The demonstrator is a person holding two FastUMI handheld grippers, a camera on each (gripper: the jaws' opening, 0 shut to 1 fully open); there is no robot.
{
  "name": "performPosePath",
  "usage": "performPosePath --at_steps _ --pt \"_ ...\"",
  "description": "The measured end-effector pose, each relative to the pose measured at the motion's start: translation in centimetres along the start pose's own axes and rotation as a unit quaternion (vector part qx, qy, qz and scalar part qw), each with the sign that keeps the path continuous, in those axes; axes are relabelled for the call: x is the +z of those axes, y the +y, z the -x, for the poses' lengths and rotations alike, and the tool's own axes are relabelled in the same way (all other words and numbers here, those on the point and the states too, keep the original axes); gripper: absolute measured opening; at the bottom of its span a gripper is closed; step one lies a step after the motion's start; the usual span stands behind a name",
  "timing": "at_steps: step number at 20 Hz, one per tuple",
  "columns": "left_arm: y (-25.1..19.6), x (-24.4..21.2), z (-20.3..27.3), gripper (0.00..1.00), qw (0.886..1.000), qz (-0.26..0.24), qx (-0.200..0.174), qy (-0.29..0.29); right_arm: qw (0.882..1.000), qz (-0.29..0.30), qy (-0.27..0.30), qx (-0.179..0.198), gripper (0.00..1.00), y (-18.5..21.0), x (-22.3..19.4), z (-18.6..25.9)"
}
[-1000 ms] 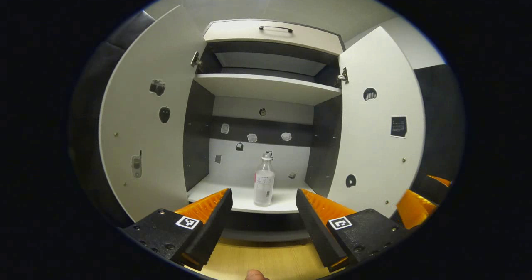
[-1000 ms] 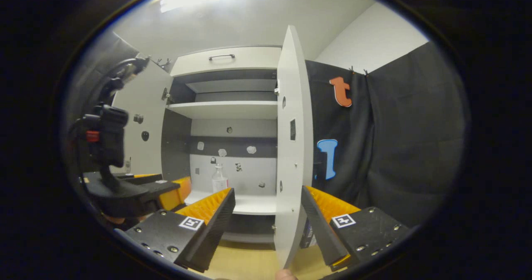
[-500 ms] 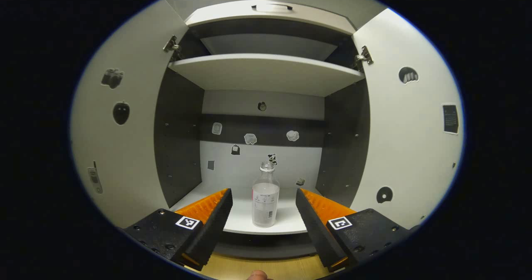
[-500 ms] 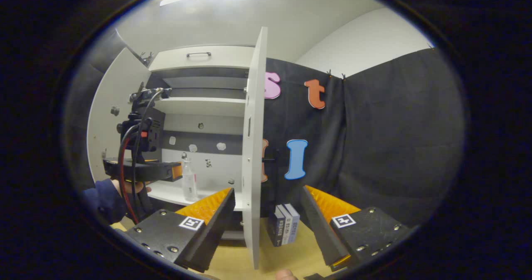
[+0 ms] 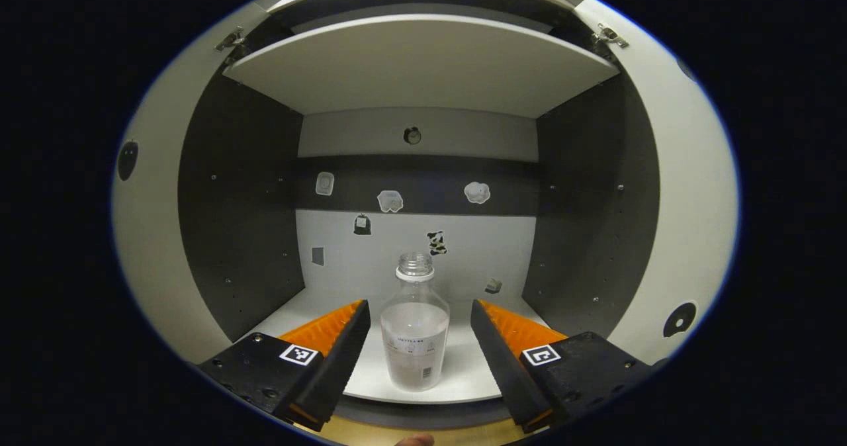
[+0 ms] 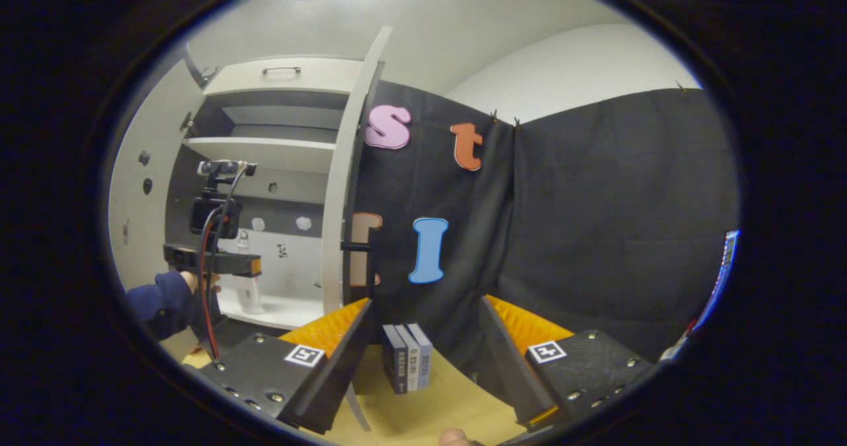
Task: Grasp the bottle in the cabinet with the left hand and place it on the coaster, then close the right door with the right hand and the left door with the left hand.
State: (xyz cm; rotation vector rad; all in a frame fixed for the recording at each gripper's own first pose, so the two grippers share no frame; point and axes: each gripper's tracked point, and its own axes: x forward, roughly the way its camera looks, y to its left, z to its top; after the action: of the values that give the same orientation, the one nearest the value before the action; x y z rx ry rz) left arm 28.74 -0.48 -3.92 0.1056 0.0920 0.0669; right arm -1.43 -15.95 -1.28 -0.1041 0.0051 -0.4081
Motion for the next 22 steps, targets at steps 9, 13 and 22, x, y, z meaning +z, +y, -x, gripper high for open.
performPosePath --at_steps 9,13,22 --pt "0.5 -1.7 -2.4 0.78 1.000 0.000 0.004 0.023 1.000 0.005 0.012 -0.001 0.96 -0.3 -1.4 -1.4" --pt "-0.1 -1.7 -1.2 0.77 0.999 0.006 -0.023 0.021 1.000 0.004 0.010 0.001 0.96 -0.8 -1.4 -1.5" --pt "-0.8 -1.7 8.6 0.76 0.995 0.021 -0.097 0.005 1.000 0.004 -0.002 0.012 0.96 -2.4 -0.7 -0.6"
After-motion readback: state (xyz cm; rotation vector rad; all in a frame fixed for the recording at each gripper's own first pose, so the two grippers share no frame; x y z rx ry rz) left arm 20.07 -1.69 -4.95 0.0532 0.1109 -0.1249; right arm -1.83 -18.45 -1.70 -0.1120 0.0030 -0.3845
